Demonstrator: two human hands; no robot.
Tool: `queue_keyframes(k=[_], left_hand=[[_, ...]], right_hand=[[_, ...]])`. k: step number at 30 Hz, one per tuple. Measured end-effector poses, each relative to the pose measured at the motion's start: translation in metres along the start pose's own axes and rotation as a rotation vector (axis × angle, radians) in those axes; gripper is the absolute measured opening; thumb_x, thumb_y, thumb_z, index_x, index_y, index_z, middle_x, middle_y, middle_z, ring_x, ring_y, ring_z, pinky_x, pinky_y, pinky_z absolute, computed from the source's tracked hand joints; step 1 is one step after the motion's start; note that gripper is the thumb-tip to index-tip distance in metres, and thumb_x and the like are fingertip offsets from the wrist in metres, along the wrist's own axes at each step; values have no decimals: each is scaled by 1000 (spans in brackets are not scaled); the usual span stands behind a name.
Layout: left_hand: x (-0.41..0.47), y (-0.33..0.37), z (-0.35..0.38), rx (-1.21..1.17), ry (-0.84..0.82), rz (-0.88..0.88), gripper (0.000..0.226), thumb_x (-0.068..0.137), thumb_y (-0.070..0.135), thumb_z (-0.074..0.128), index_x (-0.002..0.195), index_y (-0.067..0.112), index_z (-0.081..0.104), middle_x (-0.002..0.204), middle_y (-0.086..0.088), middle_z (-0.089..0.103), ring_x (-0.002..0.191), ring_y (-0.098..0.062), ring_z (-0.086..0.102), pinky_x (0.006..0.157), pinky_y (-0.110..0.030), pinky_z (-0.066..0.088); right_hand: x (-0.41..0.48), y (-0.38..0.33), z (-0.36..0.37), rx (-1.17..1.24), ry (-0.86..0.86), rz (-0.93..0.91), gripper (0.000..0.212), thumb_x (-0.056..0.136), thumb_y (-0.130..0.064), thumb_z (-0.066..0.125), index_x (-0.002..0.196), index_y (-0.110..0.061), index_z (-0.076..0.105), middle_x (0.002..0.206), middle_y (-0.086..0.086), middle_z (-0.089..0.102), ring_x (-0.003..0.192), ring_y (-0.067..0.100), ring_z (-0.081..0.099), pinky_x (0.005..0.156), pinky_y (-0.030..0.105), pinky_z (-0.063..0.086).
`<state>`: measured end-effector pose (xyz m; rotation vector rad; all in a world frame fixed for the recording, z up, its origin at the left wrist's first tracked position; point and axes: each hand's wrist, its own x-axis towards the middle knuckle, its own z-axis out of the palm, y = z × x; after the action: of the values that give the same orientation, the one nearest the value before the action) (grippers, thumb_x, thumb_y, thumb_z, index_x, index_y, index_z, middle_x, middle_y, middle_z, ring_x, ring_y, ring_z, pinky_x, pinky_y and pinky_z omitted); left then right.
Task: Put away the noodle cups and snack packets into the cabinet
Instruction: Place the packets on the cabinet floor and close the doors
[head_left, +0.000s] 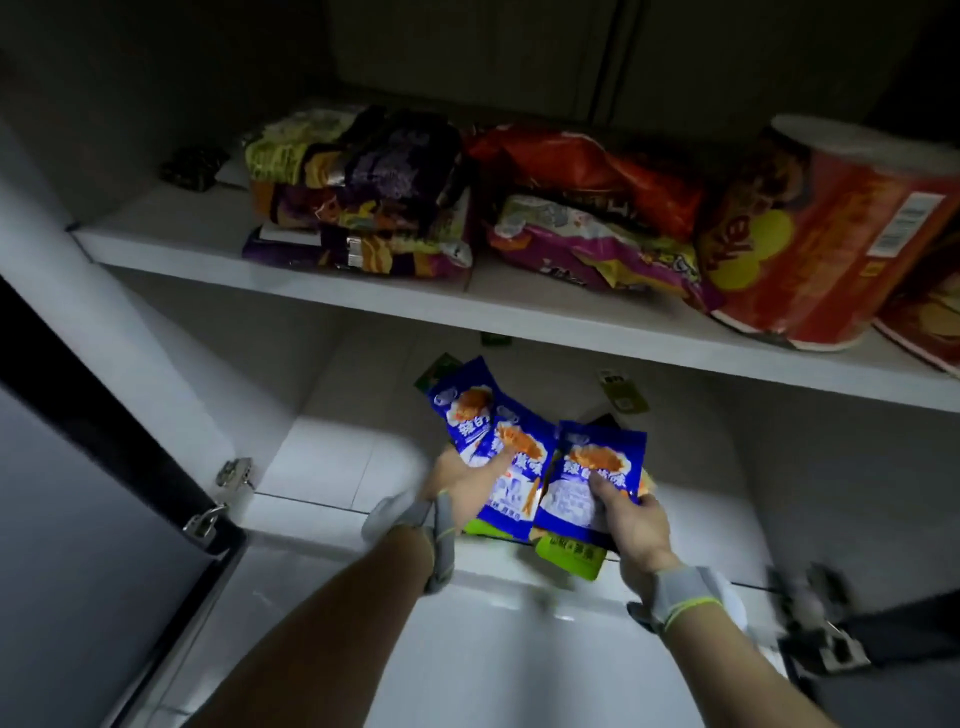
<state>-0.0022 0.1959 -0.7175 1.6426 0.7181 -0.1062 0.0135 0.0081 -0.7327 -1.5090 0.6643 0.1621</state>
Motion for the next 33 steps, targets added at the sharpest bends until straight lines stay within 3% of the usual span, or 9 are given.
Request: queue_keyframes(k=[3,6,11,14,18,23,26,29,33], left_hand=[[18,3,-3,-62,-95,-23,71,74,38,81,126,1,51,121,-8,66,109,-28,66,98,-42,52],[19,-7,-16,174,-45,-104,79,81,47,72,136,2,39,125,-10,57,117,-29,58,101,-36,46],[-5,-29,-35,161,-104,-170,45,89,32,66,124,4,56,112,-26,67,92,-31,66,80,-36,52],[-37,-22,-50,90,-177,-163,38,92,25,64,120,1,56,84,-17,59,58,-21,50,51,-23,34],[-102,21,-79,98,-200,-46,16,94,22,59,105,10,56,90,-12,57,57,-14,46,43,-21,31],[-199,84,-141,110,-107,192,9,93,23,61,96,15,60,93,-7,65,77,-19,57,60,-26,41],[-247,114,-185,170,-5,331,7,89,23,65,91,17,66,87,-6,67,77,-18,58,70,-25,42],[-290,145,-231,195,112,438,10,88,21,64,95,15,70,88,-8,70,79,-18,61,74,-26,46],[-363,174,-313,249,407,671,5,90,17,59,91,20,63,91,-6,70,89,-25,66,85,-31,53]], right_hand=[[15,-8,6,20,-83,14,59,77,-38,76,121,-2,59,117,17,69,104,33,67,94,44,52],[5,-3,-1,-236,-145,126,86,70,-61,73,130,-5,48,124,12,58,107,28,56,94,41,45],[-23,19,-10,-460,-167,81,40,86,-37,66,110,-7,55,104,10,54,78,20,47,77,31,38],[-56,10,-9,-467,-176,-17,15,89,-25,61,88,-12,54,90,11,53,77,23,48,68,29,38],[-127,-28,-4,-432,-307,-168,10,91,-19,57,82,-15,60,84,6,61,78,20,57,75,32,45],[-237,-95,16,-296,-437,-391,19,91,-4,52,80,-16,60,76,7,60,63,17,51,62,29,42],[-300,-124,27,-222,-547,-487,19,92,-3,52,82,-17,61,74,7,58,58,14,48,53,25,40],[-350,-148,34,-216,-642,-577,11,95,-10,53,91,-18,60,84,3,63,64,12,52,58,21,43],[-422,-175,46,-200,-748,-707,10,96,-14,54,104,-15,59,90,4,64,74,15,56,69,30,46]])
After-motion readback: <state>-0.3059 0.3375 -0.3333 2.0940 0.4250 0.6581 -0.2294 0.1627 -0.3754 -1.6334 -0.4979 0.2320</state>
